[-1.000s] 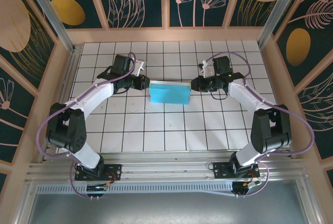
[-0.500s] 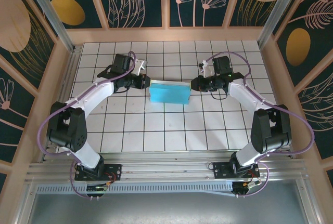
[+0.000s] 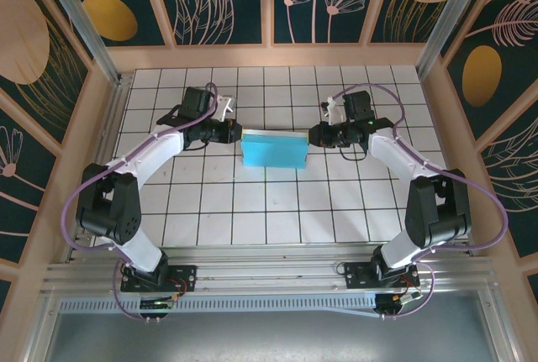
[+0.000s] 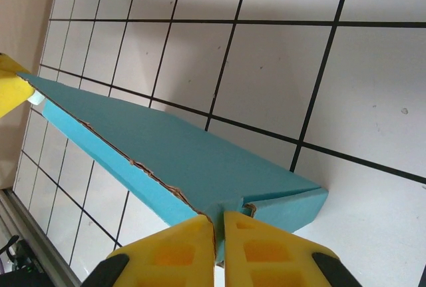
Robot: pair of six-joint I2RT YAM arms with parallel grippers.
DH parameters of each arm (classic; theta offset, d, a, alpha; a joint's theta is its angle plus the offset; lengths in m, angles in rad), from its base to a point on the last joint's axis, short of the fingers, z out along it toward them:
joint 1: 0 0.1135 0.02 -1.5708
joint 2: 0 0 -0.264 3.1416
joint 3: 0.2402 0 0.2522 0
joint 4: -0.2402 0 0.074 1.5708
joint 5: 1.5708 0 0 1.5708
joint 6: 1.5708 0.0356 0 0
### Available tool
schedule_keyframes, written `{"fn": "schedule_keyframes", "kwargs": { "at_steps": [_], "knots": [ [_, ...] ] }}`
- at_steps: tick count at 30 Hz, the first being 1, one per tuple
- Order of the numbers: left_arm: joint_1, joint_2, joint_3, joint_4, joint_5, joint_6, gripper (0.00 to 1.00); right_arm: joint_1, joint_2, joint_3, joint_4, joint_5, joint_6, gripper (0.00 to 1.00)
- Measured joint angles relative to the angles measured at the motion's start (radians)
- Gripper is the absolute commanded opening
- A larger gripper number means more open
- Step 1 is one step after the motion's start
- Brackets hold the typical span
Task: Fold the paper box
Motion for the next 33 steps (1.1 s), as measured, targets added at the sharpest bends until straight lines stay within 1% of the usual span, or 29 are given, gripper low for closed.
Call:
{"fn": "schedule_keyframes", "kwargs": {
  "at_steps": [9,22,24,33],
  "knots": [
    [0.006,0.0,-0.027,0.041,0.026,-0.021,0.1,0.006,-0.002,-0.009,0.027,0.024,0.015,0.1],
    [0.01,-0.002,-0.078,0.129,0.076,-0.057,0.11,0.035,-0.021,-0.014,0.024,0.132,-0.01,0.09],
    [0.012,-0.007,-0.094,0.148,0.084,-0.065,0.12,0.044,-0.029,-0.027,0.033,0.15,-0.013,0.09],
    [0.012,-0.039,-0.179,0.226,0.119,-0.123,0.22,0.066,-0.082,-0.106,0.107,0.198,-0.015,0.1]
  ]
}}
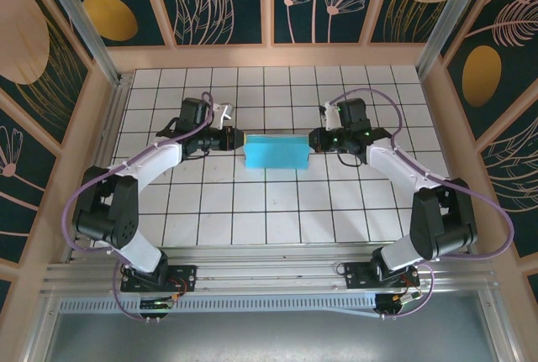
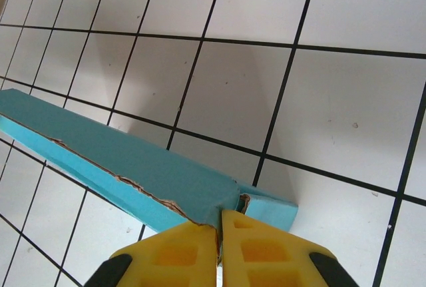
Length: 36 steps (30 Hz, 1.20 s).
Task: Fold the paper box
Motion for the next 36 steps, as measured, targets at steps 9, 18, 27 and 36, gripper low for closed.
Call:
{"fn": "schedule_keyframes", "kwargs": {
  "at_steps": [9,18,27,36],
  "knots": [
    [-0.011,-0.05,-0.037,0.013,0.014,-0.053,0.4,0.017,-0.047,-0.052,0.038,0.025,0.0,0.1],
    [-0.013,-0.153,-0.045,0.029,-0.027,-0.103,0.48,0.021,-0.047,-0.053,0.041,0.026,-0.001,0.1],
    [-0.013,-0.149,-0.078,0.073,-0.156,-0.418,0.46,0.028,-0.047,-0.053,0.044,0.037,-0.001,0.1],
    [-0.013,-0.097,-0.16,0.21,-0.142,-0.657,0.63,0.029,-0.047,-0.053,0.045,0.04,-0.002,0.1]
  ]
}}
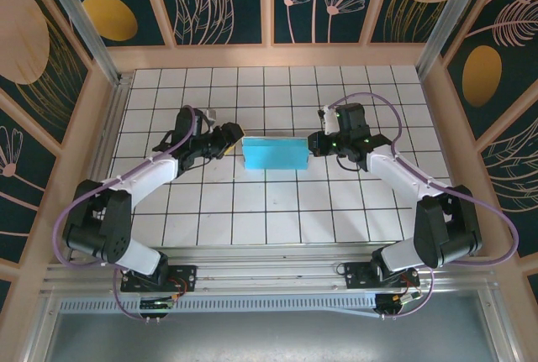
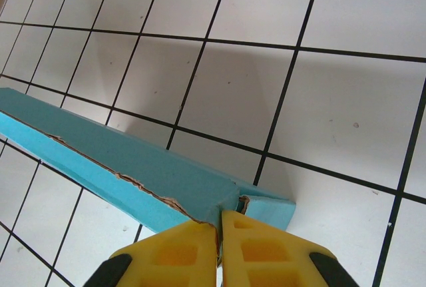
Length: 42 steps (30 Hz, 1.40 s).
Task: Fold the paper box
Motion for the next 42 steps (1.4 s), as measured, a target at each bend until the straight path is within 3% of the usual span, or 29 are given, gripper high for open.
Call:
{"fn": "schedule_keyframes", "kwargs": {
  "at_steps": [4,8,16,22,42],
  "knots": [
    [0.0,0.027,-0.006,0.063,0.012,-0.049,0.62,0.0,0.0,0.0,0.0,0.0,-0.001,0.1],
    [0.0,0.037,-0.015,0.091,0.025,-0.081,0.51,0.001,0.0,0.0,0.0,0.002,-0.003,0.1],
    [0.0,0.036,-0.034,0.115,0.035,-0.1,0.38,0.002,0.0,0.0,0.0,0.003,-0.003,0.1],
    [0.0,0.025,-0.051,0.125,0.05,-0.107,0.36,0.004,-0.006,-0.011,0.005,0.003,-0.003,0.12],
    [0.0,0.025,-0.061,0.14,0.051,-0.122,0.33,0.008,-0.064,-0.011,-0.01,0.007,0.01,0.3]
  ]
}}
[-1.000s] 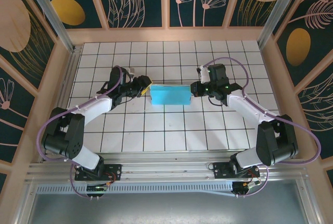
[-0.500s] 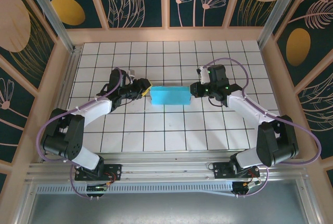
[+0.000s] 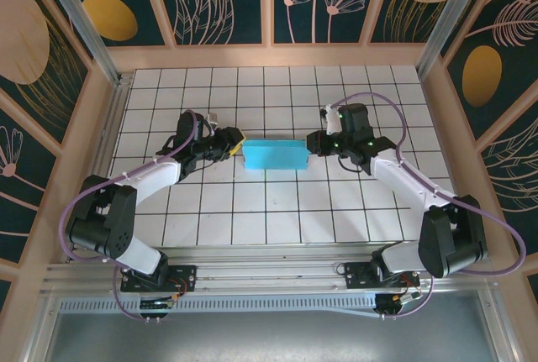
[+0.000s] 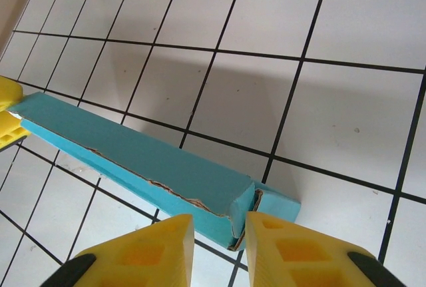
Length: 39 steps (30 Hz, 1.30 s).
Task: Fold the paper box
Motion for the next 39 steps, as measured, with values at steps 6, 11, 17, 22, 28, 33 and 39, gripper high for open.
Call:
{"fn": "schedule_keyframes", "kwargs": {
  "at_steps": [6,11,17,22,28,33,39],
  "knots": [
    [0.0,0.0,0.0,0.0,0.0,0.0,0.32,0.0,-0.015,0.0,-0.003,-0.007,0.033,0.39],
    [0.0,0.0,0.0,0.0,0.0,0.0,0.32,-0.029,-0.066,0.0,0.005,-0.016,0.17,0.43],
    [0.0,0.0,0.0,0.0,0.0,0.0,0.32,-0.1,-0.067,0.0,0.014,-0.044,0.396,0.45],
    [0.0,0.0,0.0,0.0,0.0,0.0,0.31,-0.1,-0.03,0.0,0.024,-0.089,0.5,0.45],
    [0.0,0.0,0.0,0.0,0.0,0.0,0.31,-0.1,0.021,-0.009,0.055,-0.125,0.55,0.44],
    [0.0,0.0,0.0,0.0,0.0,0.0,0.32,-0.1,0.05,-0.031,0.09,-0.159,0.584,0.4],
    [0.0,0.0,0.0,0.0,0.0,0.0,0.31,-0.1,0.058,-0.05,0.125,-0.185,0.605,0.32]
  ]
}}
